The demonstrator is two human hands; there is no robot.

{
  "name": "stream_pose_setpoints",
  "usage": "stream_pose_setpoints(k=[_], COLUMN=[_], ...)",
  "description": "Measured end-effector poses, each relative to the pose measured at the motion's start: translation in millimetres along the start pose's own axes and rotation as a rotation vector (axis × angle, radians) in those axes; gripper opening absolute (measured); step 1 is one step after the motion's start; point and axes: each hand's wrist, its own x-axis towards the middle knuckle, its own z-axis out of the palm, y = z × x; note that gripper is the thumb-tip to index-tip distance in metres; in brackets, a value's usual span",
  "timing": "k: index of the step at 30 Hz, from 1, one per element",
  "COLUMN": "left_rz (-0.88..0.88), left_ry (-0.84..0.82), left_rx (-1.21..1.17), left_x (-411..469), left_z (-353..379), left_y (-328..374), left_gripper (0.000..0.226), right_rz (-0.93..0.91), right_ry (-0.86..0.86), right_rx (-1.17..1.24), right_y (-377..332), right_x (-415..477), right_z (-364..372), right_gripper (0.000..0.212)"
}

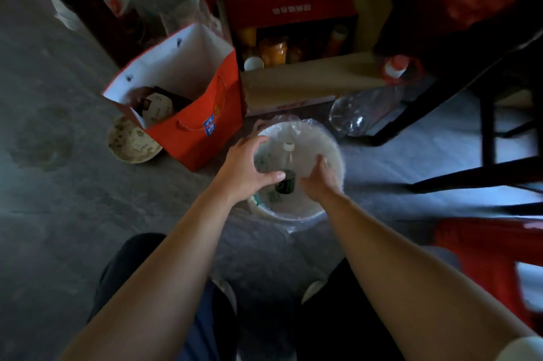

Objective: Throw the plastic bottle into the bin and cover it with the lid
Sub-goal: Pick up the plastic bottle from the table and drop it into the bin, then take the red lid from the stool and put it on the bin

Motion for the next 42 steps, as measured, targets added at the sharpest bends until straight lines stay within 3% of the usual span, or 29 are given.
stream_pose_setpoints(k=[8, 14, 19, 30, 35, 38, 41, 42], left_rz=[0.013, 0.193, 0.381, 0.668, 0.768, 0.825, 0.859, 0.867], left_ry=[-0.072, -0.126, -0.096, -0.354, -0.466, -0.535, -0.585, -0.6], left_rx=[0.164, 0.346, 0.471, 0.595, 0.672, 0.689, 0.697, 0.705], left_x=[-126.9, -187.8, -206.6, -240.9, -263.8, -278.4, -290.0, -292.1], left_z=[-138.4, -233.6, -267.9, -186.1, -122.6, -85.6, -52.3, -42.0], left_y=[192.8, 330.3, 393.3, 485.1, 525.8, 549.1, 568.0, 573.2], left_gripper=[0.079, 0.081, 0.08, 0.077, 0.074, 0.072, 0.071, 0.071], right_rz=[0.023, 0.109, 0.226, 0.509, 0.652, 0.724, 0.782, 0.787], right_ry=[-0.046, 0.021, 0.156, 0.345, 0.396, 0.401, 0.345, 0.369], right_rx=[-0.136, -0.155, -0.082, 0.229, 0.421, 0.436, 0.452, 0.45], right_y=[-42.2, -71.6, -76.5, 19.4, 114.8, 199.3, 247.7, 244.1], right_x=[-220.0, -354.4, -408.4, -502.0, -529.5, -510.3, -511.7, -525.6], right_z=[-173.9, -287.9, -332.5, -377.4, -384.4, -375.7, -376.4, -382.8], right_gripper=[0.052, 0.048, 0.045, 0.049, 0.057, 0.073, 0.039, 0.038])
